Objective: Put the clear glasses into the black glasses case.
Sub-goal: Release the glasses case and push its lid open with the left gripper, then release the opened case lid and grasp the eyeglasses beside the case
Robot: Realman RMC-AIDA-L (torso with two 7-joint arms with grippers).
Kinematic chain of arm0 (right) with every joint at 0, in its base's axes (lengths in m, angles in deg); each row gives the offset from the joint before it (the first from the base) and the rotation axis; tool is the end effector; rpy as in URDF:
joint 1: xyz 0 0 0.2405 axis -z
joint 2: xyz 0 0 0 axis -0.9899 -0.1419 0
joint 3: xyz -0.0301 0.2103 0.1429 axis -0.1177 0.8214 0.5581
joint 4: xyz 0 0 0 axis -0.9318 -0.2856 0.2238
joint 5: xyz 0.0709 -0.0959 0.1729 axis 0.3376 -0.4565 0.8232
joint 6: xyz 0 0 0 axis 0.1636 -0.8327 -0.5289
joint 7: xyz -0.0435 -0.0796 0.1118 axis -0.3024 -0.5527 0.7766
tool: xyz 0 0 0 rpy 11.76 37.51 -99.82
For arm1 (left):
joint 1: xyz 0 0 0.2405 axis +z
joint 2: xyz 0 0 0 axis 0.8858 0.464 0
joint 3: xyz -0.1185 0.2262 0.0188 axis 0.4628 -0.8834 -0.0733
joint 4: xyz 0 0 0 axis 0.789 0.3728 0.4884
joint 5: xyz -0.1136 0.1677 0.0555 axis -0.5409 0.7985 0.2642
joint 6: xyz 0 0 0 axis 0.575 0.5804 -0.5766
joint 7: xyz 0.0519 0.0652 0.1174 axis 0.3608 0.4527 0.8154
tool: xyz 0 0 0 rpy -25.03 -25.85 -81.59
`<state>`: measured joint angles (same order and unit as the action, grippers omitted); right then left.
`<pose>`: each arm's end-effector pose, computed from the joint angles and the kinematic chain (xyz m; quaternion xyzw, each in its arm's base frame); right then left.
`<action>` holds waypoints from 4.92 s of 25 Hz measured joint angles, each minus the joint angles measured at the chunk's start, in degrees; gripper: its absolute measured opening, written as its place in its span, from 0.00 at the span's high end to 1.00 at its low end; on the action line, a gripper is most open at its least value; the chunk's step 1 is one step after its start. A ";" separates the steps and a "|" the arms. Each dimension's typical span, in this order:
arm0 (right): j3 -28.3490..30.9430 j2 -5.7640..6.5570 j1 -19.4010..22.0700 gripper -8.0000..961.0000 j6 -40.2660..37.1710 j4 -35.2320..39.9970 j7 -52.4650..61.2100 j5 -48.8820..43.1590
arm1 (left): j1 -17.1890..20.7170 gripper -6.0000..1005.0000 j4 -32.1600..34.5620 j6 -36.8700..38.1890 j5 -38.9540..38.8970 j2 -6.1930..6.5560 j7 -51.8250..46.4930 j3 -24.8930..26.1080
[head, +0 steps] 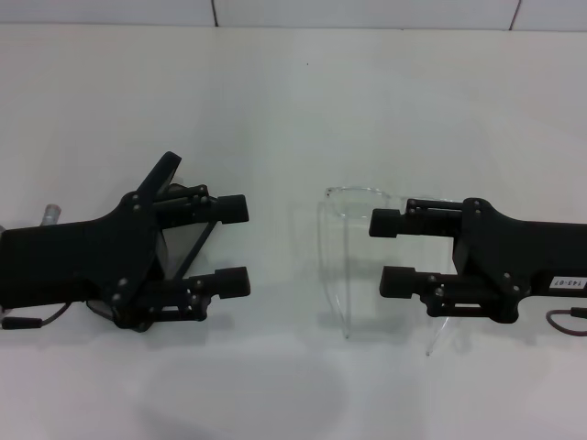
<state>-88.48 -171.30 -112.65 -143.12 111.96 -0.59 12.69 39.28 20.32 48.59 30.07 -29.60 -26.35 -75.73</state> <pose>0.2026 0.2819 -0.0178 0.8940 -0.1296 -0.4230 0.0706 -0.2502 0.2550 0.0318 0.9042 0.1110 0.4125 0.0034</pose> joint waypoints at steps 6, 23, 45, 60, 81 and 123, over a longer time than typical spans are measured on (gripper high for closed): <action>0.05 -0.10 0.26 0.32 0.63 0.00 0.00 0.01 | 0.14 0.24 0.00 -0.47 0.00 -0.20 -0.01 0.00; 2.24 0.78 3.49 0.32 5.53 -0.09 -0.03 0.47 | -1.11 0.24 1.85 -1.18 -3.53 -0.07 -1.83 3.93; 14.00 0.89 10.11 0.32 -0.86 3.50 -0.78 0.56 | 3.21 0.24 71.42 -27.77 44.50 -4.42 -74.09 -24.77; 14.13 1.32 9.47 0.32 0.26 3.31 -2.16 0.47 | 2.85 0.25 71.49 -27.19 64.46 -4.41 -87.95 -44.76; 14.64 1.31 10.41 0.32 1.22 2.98 -3.05 0.62 | -0.92 0.36 61.08 -26.93 65.12 -4.03 -87.44 -41.93; 2.20 -0.81 -33.57 0.39 17.57 21.34 47.55 -71.44 | -0.98 0.74 62.21 -26.73 64.85 -4.48 -85.42 -46.34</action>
<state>-86.28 -172.10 -146.22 -125.55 133.30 46.97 -58.75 38.30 82.53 21.85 94.91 -34.08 -111.78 -122.07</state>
